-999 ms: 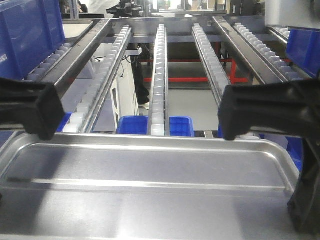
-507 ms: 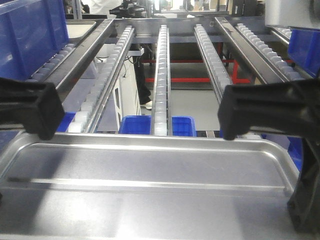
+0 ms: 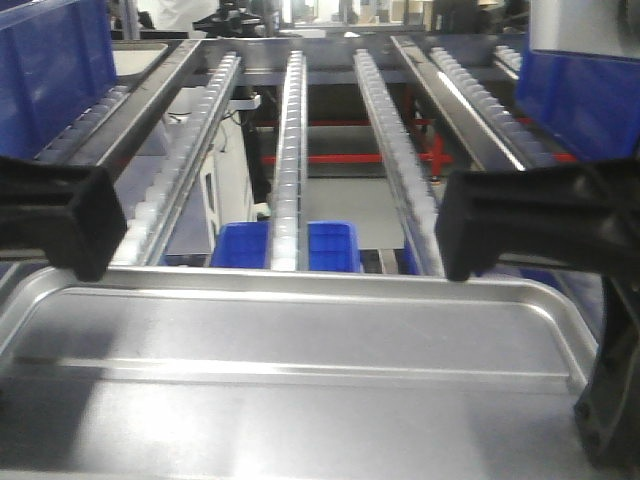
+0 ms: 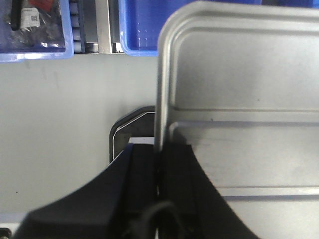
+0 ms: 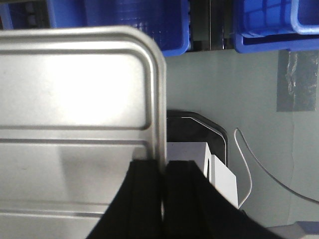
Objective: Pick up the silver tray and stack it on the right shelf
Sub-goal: 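Hold the tray level with both grippers while the base drives away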
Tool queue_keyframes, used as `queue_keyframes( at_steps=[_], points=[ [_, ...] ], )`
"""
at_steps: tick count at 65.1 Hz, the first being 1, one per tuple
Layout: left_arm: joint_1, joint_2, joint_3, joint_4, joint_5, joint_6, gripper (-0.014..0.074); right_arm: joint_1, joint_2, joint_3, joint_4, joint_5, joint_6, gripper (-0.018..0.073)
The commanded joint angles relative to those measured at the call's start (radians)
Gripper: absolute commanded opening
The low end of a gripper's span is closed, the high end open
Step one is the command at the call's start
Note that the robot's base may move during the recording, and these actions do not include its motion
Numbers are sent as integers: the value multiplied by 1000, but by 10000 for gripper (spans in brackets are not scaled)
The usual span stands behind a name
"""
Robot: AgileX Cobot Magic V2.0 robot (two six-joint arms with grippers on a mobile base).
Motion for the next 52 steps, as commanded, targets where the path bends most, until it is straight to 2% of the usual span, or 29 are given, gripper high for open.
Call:
queue_keyframes(
  at_steps=[1,52],
  points=[
    [-9,-23,-16,31,56,-4,-101,-2,-25,-18,-51,43,-2,69],
    [-9,-23,-16,25,56,-4,-101,-2,-25,-18,-51,159,-2,69]
  ],
)
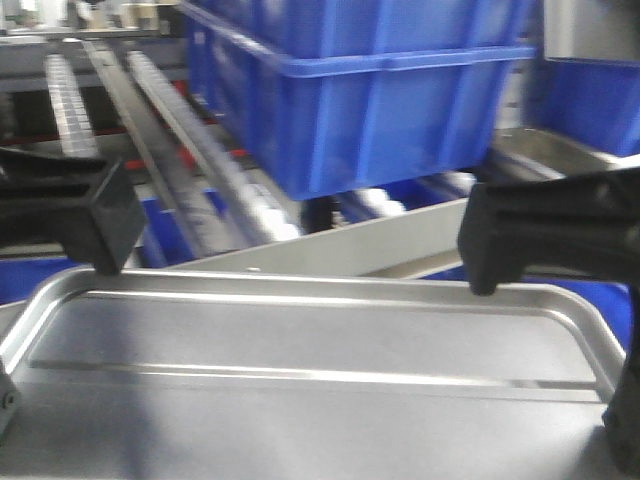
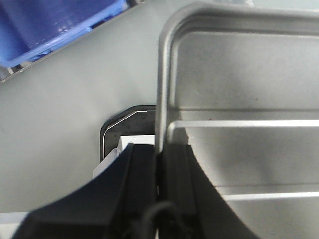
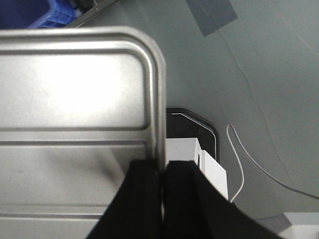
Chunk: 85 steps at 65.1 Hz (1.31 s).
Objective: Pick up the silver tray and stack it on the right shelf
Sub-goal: 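Hold the tray level with both grippers while the base drives away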
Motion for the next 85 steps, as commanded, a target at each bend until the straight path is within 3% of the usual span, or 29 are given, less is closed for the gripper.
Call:
queue_keyframes(
  at_steps=[1,52,85],
  points=[
    [-4,-23,-17,43,84,-2,-101,-2,-23,-18,-51,115,-2,69],
    [-4,-23,-17,43,84,-2,-101,-2,-23,-18,-51,300,-2,69],
    [-4,-23,-17,43,84,-2,-101,-2,-23,-18,-51,303,-2,69]
  ],
)
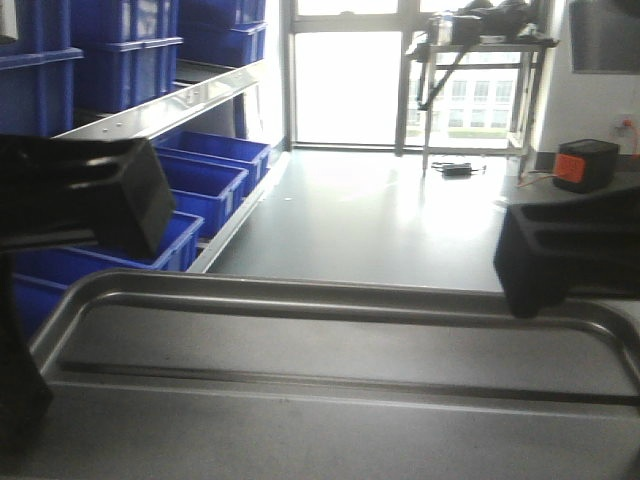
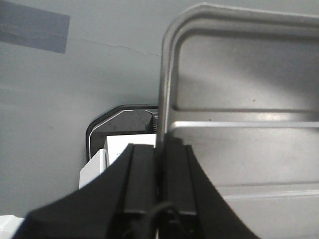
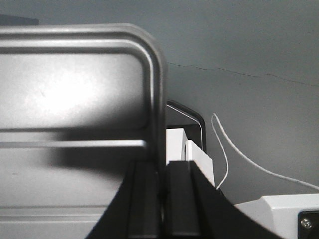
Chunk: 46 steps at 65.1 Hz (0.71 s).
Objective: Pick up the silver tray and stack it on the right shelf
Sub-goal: 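Hold the tray level with both grippers while the base drives away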
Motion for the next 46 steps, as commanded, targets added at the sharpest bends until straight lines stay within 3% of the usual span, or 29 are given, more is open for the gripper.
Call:
queue_keyframes(
  at_steps=[1,46],
  points=[
    [-2,-23,-17,63,124,-4,-101,-3,-21,-16,-66,231,-2,69],
    [-2,-23,-17,63,126,-4,-101,-3,-21,-16,-66,231,-2,69]
  ],
)
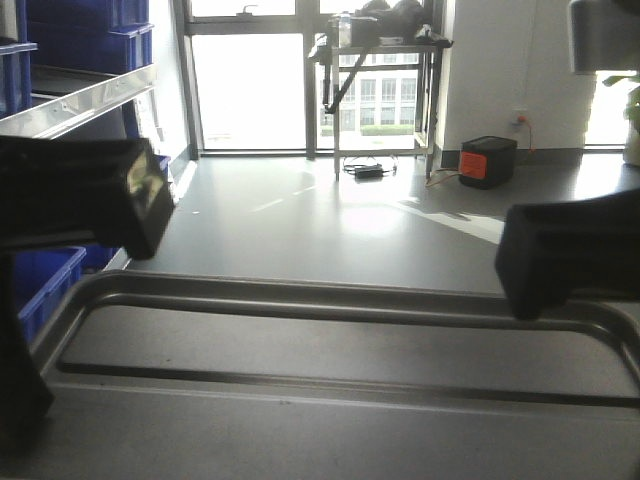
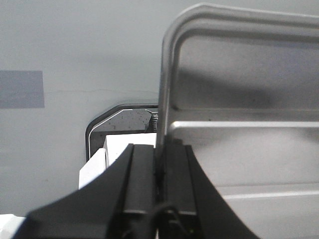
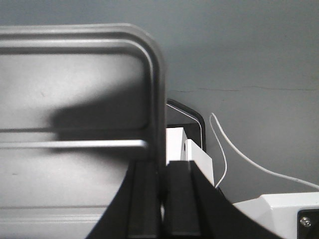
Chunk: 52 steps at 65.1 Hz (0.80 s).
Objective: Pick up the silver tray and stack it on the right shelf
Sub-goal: 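Hold the tray level with both grippers while the base drives away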
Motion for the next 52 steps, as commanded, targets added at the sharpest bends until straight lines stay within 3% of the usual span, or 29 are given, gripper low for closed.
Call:
queue_keyframes(
  at_steps=[1,52],
  points=[
    [0,-23,-17,65,126,-4,-101,-3,-21,-16,-67,227,-4,69],
    [0,-23,-17,65,126,-4,-101,-3,-21,-16,-67,227,-4,69]
  ],
)
